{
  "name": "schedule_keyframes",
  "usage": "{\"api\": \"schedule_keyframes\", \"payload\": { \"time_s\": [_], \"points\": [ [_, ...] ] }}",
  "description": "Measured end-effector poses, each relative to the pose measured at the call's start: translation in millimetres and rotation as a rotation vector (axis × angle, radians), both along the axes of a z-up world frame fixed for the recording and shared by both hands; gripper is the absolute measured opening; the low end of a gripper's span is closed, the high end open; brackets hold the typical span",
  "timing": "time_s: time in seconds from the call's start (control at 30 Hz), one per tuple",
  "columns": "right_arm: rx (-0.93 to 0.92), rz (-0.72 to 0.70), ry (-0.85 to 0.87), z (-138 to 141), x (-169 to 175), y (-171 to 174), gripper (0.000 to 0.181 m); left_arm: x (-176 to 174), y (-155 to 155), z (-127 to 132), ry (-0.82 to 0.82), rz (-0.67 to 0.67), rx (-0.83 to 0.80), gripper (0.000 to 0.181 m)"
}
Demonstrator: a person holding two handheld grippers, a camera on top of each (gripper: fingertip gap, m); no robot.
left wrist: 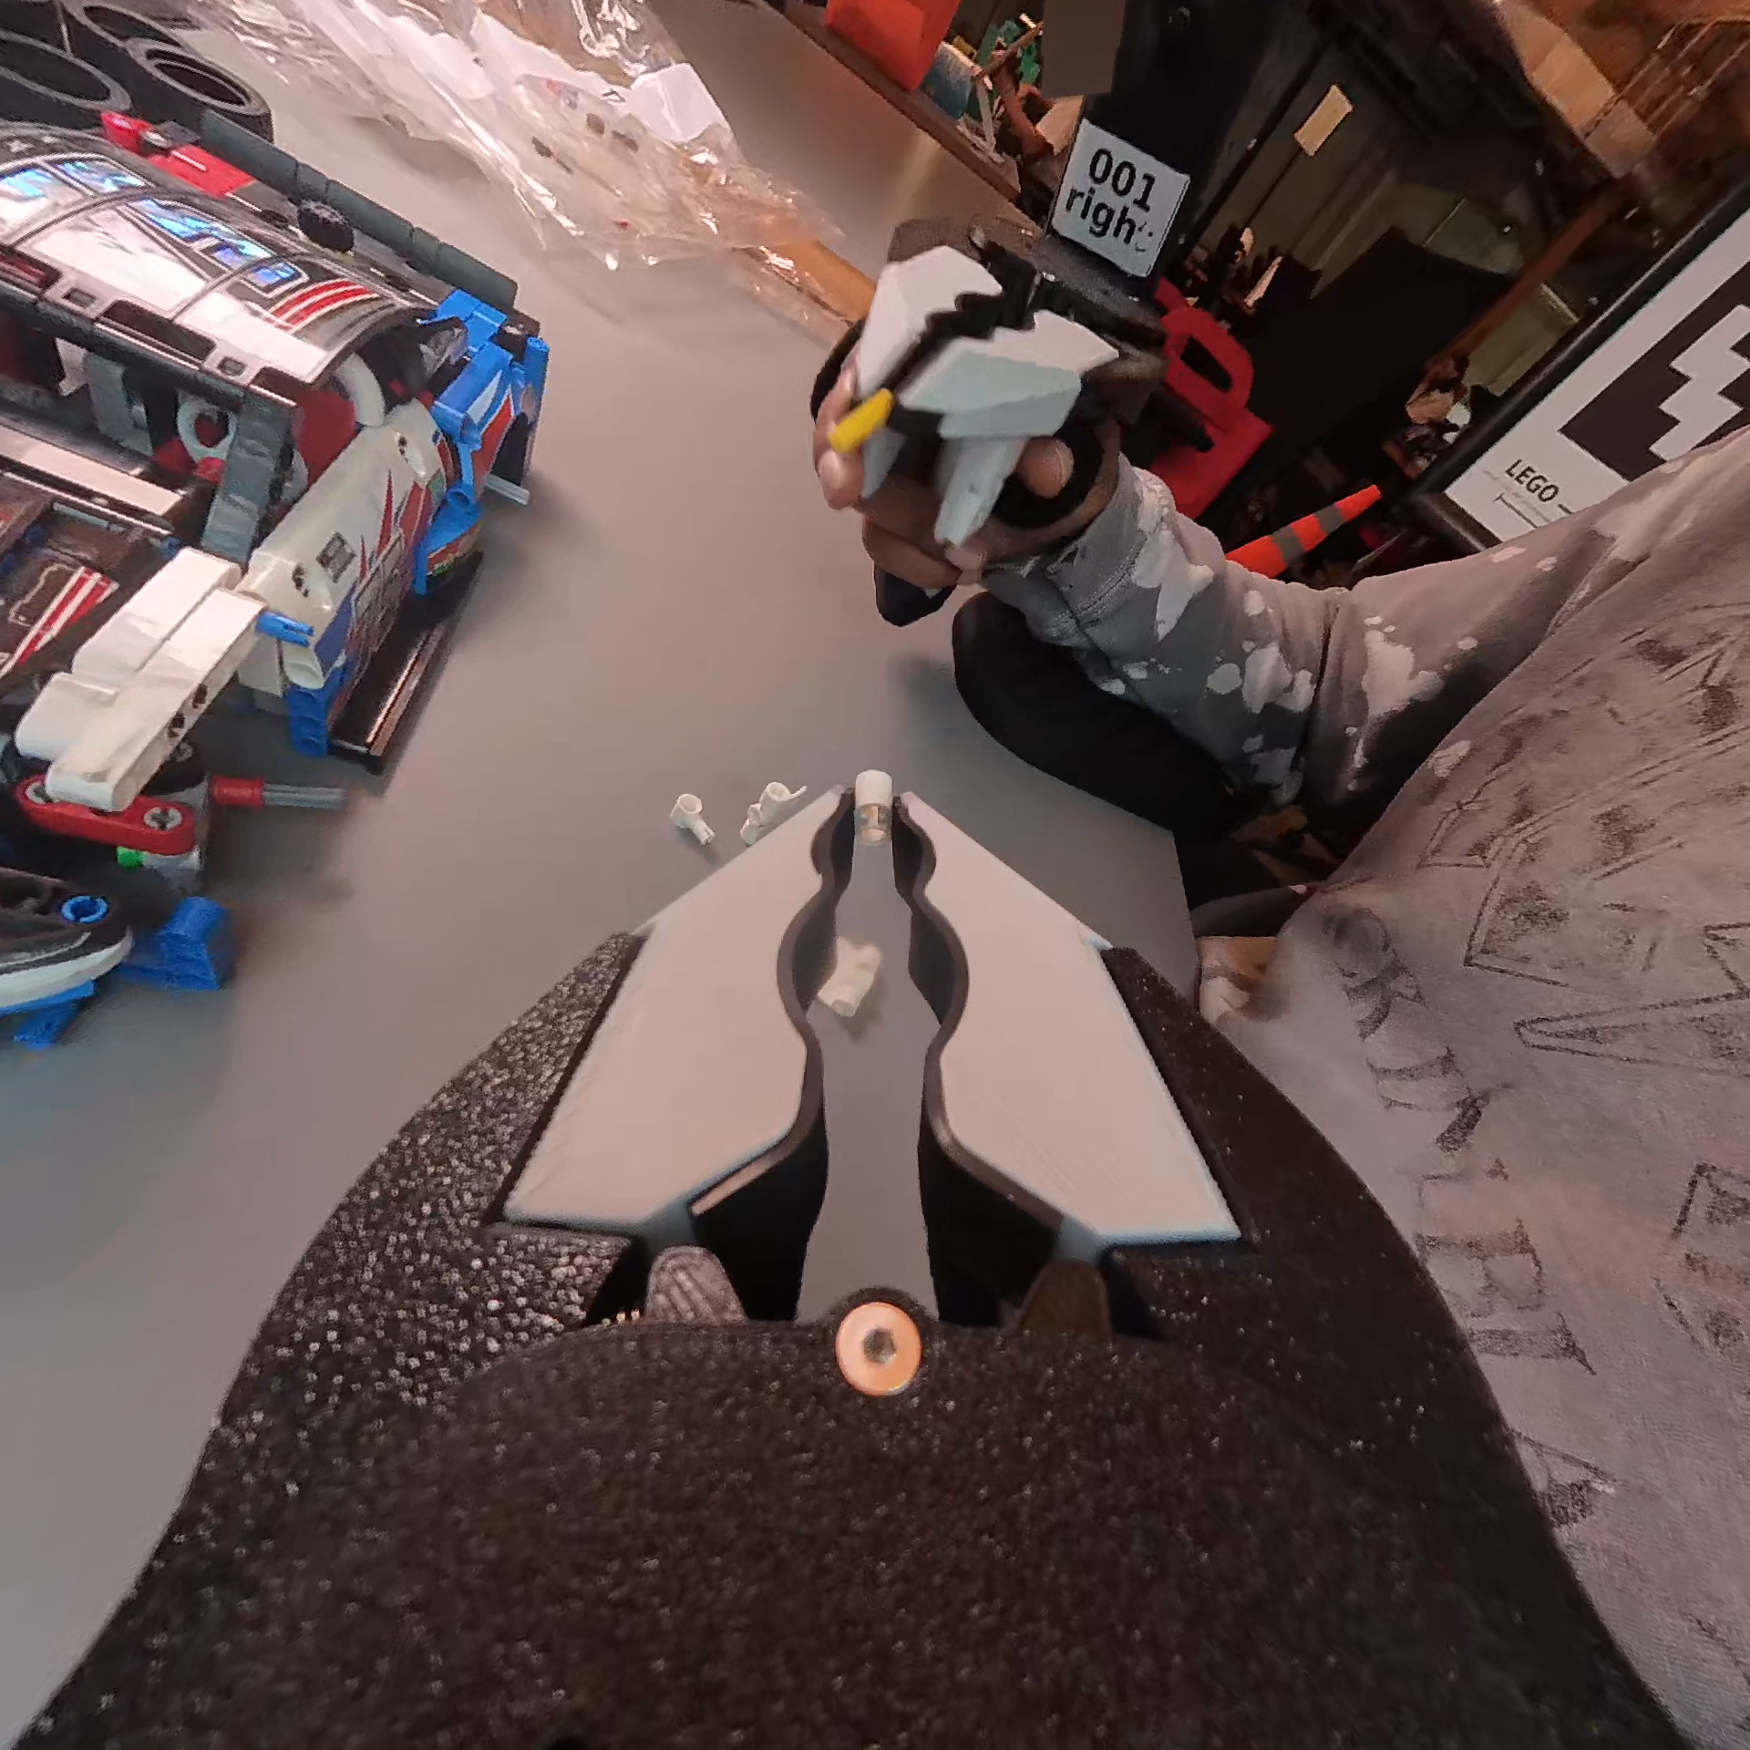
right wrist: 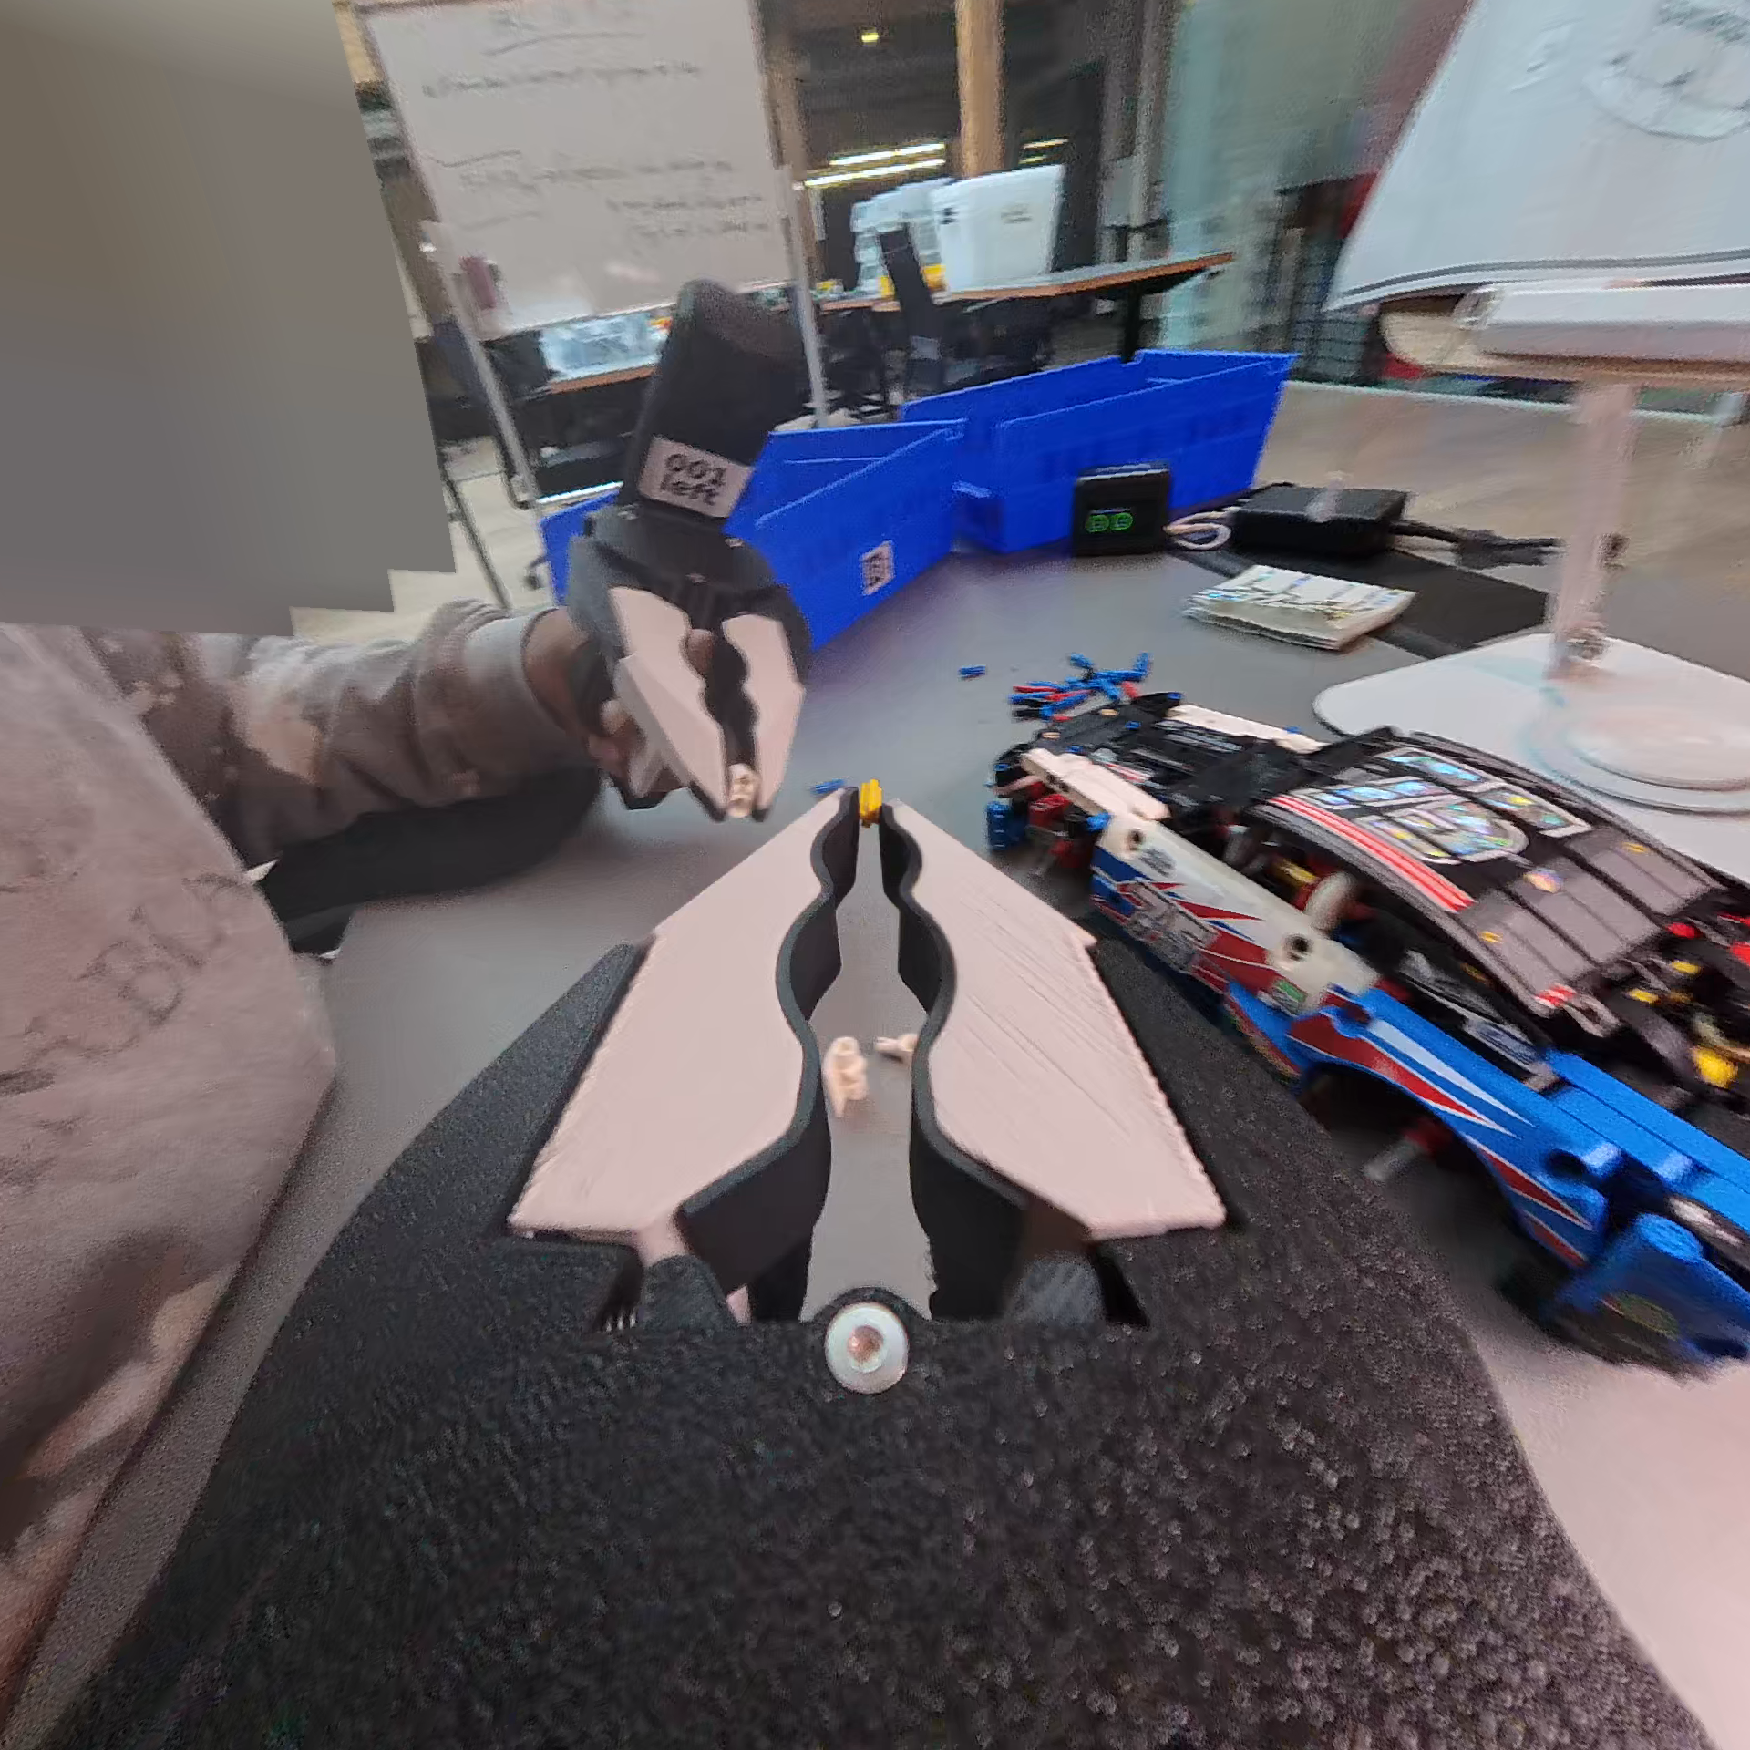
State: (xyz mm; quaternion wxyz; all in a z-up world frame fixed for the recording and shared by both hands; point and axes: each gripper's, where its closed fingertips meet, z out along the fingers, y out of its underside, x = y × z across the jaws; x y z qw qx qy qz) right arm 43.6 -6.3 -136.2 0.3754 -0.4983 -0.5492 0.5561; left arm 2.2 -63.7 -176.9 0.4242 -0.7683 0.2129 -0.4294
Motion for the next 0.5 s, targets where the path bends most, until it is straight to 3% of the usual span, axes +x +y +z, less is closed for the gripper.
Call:
{"api": "schedule_keyframes", "payload": {
  "time_s": [0.07, 0.13, 0.23, 0.33, 0.4, 0.5],
  "points": [
    [0.034, -0.201, -0.017, 0, 3, 45, 0.003, 1, 1, -1, 0.014, 0.006, 0.009, 0.006],
    [0.096, -0.46, -0.099, -6, 16, 112, 0.003, 2, 2, 3, 0.009, 0.012, 0.027, 0.006],
    [0.165, -0.736, -0.328, -38, 43, 202, 0.003, 3, 4, 2, -0.002, 0.031, 0.023, 0.005],
    [0.206, -0.805, -0.51, -77, 52, 251, 0.003, 1, 9, -5, -0.008, 0.068, 0.004, 0.006],
    [0.241, -0.803, -0.627, -101, 52, 265, 0.004, 1, 10, -6, -0.02, 0.077, -0.002, 0.006],
    [0.347, -0.815, -0.721, -110, 53, 273, 0.004, 0, 11, -4, -0.038, 0.083, -0.002, 0.006]
  ]
}}
